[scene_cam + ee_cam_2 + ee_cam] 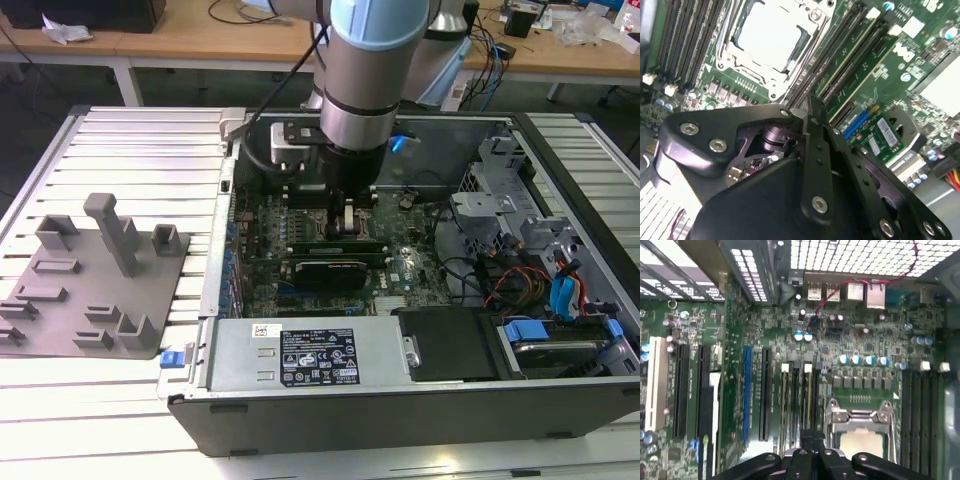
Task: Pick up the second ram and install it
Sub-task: 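Press down the second ram until it locks into place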
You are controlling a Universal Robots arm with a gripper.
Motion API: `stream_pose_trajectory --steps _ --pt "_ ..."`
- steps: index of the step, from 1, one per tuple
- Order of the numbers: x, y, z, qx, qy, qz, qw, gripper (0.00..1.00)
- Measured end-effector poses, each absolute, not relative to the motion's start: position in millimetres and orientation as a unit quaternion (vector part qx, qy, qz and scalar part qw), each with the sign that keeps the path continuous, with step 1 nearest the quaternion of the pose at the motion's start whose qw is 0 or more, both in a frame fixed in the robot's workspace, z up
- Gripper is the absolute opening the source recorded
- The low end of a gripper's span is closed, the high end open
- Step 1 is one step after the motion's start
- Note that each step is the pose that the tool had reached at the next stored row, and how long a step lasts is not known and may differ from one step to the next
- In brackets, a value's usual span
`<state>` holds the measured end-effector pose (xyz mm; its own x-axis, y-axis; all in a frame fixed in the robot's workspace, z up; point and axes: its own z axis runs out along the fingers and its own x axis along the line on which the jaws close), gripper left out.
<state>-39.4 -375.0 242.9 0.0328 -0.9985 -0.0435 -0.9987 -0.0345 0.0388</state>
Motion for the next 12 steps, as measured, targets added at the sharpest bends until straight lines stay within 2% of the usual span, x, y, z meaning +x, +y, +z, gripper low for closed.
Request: stream_pose_trajectory --steps 6,12 --pt "-35.1 -372.3 275.6 -0.719 0.695 0.030 0.001 0.11" --pt "-35.1 -372.3 275.8 -0.719 0.695 0.030 0.001 0.11"
